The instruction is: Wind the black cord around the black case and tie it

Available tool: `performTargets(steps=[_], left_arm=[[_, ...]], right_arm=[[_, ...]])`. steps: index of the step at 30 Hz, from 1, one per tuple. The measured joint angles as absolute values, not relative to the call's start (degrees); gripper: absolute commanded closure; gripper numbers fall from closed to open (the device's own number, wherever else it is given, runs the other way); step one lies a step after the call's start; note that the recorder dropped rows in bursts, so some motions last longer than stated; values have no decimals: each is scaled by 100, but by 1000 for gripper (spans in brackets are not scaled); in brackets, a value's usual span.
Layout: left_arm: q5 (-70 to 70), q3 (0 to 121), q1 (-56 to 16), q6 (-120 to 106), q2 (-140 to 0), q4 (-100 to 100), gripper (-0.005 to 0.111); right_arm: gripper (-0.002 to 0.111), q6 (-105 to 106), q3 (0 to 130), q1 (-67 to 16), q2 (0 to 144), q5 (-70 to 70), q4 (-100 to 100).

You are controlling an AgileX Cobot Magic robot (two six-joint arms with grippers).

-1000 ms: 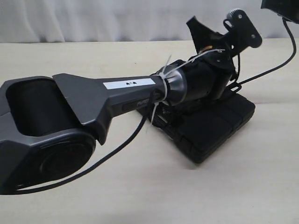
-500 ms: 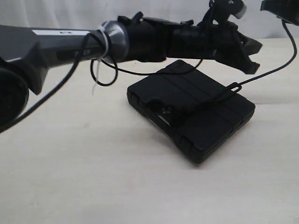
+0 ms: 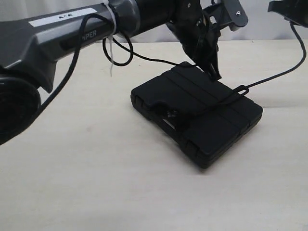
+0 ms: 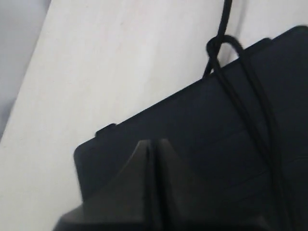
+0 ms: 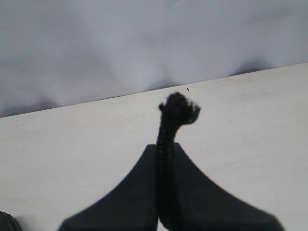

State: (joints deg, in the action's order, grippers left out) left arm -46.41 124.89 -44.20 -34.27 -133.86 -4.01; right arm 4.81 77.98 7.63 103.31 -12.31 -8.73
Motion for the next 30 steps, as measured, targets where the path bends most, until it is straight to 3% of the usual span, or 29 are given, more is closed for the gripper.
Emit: performTargets(steps=[6, 17, 30], left_arm=[[-4223, 12850, -4644, -4382, -14177, -2033, 107], [-3712, 14451, -4945, -4517, -15303, -2599, 107], [-3630, 14891, -5218, -4318, -15869, -1839, 107]], right_arm=[[104, 481, 7798, 729, 10331, -1285, -873], [104, 481, 7798, 729, 10331, -1294, -873], [104, 481, 7798, 729, 10331, -1294, -873]])
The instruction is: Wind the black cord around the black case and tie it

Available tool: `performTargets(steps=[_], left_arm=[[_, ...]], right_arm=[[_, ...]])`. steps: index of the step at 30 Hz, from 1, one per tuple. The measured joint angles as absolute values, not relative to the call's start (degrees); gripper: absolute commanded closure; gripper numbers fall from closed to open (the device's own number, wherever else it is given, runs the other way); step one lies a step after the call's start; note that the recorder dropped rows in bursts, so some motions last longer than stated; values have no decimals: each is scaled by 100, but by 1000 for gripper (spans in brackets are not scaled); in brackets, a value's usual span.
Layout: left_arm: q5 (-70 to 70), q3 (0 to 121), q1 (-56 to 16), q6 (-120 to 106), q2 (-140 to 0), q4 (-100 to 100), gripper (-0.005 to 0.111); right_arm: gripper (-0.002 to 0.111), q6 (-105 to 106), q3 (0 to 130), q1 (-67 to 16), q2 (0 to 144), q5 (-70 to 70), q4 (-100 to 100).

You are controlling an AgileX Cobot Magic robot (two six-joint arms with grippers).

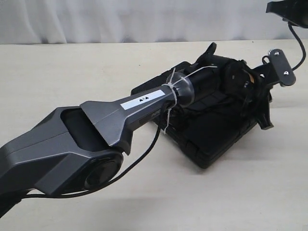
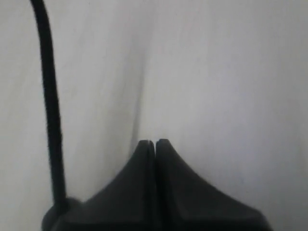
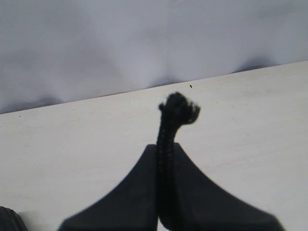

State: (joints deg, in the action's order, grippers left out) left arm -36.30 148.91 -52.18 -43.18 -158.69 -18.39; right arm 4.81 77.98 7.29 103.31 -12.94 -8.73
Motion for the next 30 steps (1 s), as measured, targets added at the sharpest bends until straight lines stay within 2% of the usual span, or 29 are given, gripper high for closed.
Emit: performTargets(steps=[8, 14, 22, 30], left_arm=[[-4578, 14984, -5138, -3931, -15782, -920, 107], [-6115, 15072, -5127, -4250, -15638, -756, 107], [-6582, 15062, -4818, -4181, -15457, -944, 107], [-6968, 14950, -4544, -4568, -14885, -2220, 107]], right_arm=[[104, 481, 7798, 729, 10331, -1310, -873], [104, 481, 7798, 729, 10331, -1362, -873], [104, 494, 7798, 729, 10344, -1501, -860], [104, 509, 7798, 729, 10634, -1650, -599]])
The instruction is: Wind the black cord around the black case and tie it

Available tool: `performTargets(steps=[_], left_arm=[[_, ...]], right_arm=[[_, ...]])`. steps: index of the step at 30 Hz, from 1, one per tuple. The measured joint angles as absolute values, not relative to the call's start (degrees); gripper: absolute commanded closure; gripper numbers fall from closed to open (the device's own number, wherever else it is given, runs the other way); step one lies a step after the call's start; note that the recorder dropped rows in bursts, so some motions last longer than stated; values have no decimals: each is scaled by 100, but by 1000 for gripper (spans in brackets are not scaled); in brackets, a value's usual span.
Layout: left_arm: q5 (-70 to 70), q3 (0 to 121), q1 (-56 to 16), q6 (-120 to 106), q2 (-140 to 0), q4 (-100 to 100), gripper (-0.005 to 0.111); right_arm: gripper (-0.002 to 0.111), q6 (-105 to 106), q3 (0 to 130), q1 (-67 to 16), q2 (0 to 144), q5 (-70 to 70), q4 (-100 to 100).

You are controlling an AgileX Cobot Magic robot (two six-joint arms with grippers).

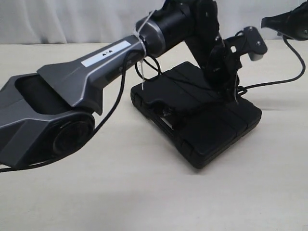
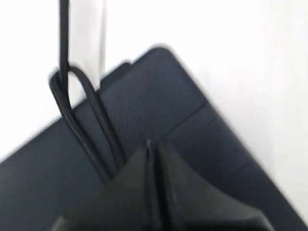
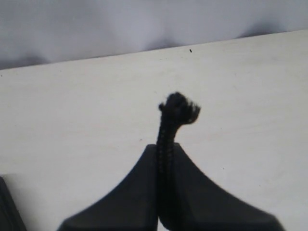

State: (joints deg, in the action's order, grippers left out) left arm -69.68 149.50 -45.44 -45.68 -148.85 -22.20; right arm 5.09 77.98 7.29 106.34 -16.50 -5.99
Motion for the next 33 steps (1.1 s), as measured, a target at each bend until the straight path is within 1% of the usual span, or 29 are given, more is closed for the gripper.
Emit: performTargets(steps=[5, 9, 11, 13, 15, 18, 20, 21, 28, 29, 30, 31, 33], left_arm=[[-6979, 14950, -4544, -4579, -14553, -2312, 107], [-6979, 14937, -4544, -4544, -14498, -2301, 107], [-6979, 14891, -4544, -4544, -14498, -2290, 107], [-6979, 14823, -4544, -4544, -14498, -2290, 107], [-6979, 14735, -4544, -4584, -14498, -2277, 107], [-6990, 14603, -4534, -4620, -14498, -2199, 107], [-7004, 14575, -4534, -4630, -14498, -2094, 107], [-7004, 14562, -4520, -4630, -14498, -2032, 107], [-7004, 14547, -4430, -4630, -14498, -1944, 107], [-7004, 14547, -4415, -4630, -14498, -1944, 107], [-7004, 14547, -4404, -4630, -14498, -1931, 107], [-7004, 14547, -4404, -4630, -14498, -1931, 107], [-7004, 14547, -4404, -4630, -14498, -1895, 107]], right_arm=[[104, 203, 7798, 913, 10683, -1736, -72], [104, -171, 7798, 1606, 10683, -1747, 111], [102, -384, 7798, 1974, 10697, -1773, 139], [95, -496, 7798, 2337, 10754, -1826, 161], [81, -576, 7798, 2613, 10877, -1906, 149], [54, -654, 7798, 2821, 11091, -1980, 0], [44, -655, 7798, 2852, 11171, -2038, -52], [42, -665, 7798, 2852, 11194, -2049, -81], [44, -665, 8069, 2764, 11086, -2387, -231], [47, -665, 8141, 2732, 11027, -2457, -231], [51, -654, 8191, 2672, 10961, -2498, -260], [59, -604, 8214, 2617, 10906, -2542, -289], [81, -280, 8248, 2433, 10812, -2665, -488]])
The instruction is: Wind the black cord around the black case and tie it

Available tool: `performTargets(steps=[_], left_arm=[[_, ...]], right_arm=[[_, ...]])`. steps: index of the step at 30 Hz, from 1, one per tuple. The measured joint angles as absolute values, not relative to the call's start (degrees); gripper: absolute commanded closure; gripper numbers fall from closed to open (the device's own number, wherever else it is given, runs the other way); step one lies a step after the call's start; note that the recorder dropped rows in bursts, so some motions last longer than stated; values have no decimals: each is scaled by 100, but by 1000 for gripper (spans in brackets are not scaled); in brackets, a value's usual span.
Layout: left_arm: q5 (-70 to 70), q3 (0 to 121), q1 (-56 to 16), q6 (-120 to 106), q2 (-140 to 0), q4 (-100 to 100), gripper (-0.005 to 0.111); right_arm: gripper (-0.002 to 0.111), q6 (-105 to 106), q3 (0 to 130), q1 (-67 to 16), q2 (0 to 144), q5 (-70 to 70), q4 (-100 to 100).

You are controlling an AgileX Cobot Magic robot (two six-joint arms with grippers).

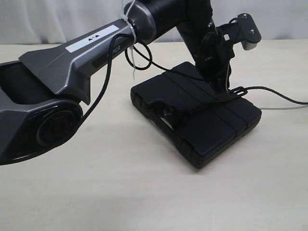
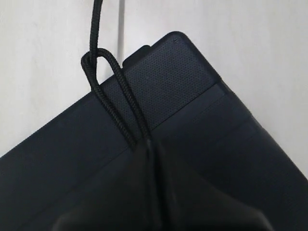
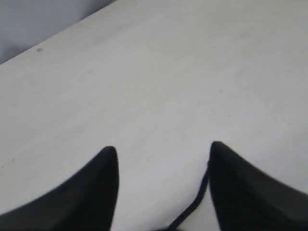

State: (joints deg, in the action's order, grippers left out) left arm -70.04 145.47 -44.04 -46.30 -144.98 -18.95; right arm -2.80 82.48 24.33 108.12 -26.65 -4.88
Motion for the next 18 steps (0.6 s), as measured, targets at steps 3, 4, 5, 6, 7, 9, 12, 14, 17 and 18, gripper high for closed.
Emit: performTargets(steps=[3, 4, 5, 6, 7, 9, 12, 14, 17, 18], left_arm=[[-7004, 14547, -4404, -4630, -14498, -1891, 107], [-7004, 14547, -4404, -4630, -14498, -1881, 107], [-7004, 14547, -4404, -4616, -14498, -1877, 107], [-7004, 14547, -4404, -4576, -14485, -1855, 107], [-7013, 14537, -4379, -4516, -14450, -1841, 107], [-7016, 14537, -4323, -4407, -14372, -1841, 107], [-7016, 14537, -4175, -4167, -14231, -1830, 107], [-7016, 14537, -4064, -4025, -14154, -1830, 107], [-7016, 14537, -3923, -3889, -14088, -1830, 107], [-7016, 14537, -3887, -3854, -14075, -1830, 107]], right_arm=[[104, 651, 8257, 2092, 10786, -3033, -1137], [104, 892, 8257, 1989, 10786, -3176, -1308], [104, 1146, 8257, 1866, 10786, -3351, -1481], [104, 1315, 8257, 1759, 10786, -3492, -1593], [104, 1417, 8257, 1668, 10786, -3623, -1645], [104, 1600, 8230, 1557, 10786, -3863, -1710], [104, 1762, 8046, 1526, 10786, -4048, -1777], [104, 1853, 7827, 1526, 10786, -4089, -1859], [104, 2186, 7503, 1517, 10786, -4089, -2166], [104, 2308, 7408, 1503, 10786, -4097, -2261]])
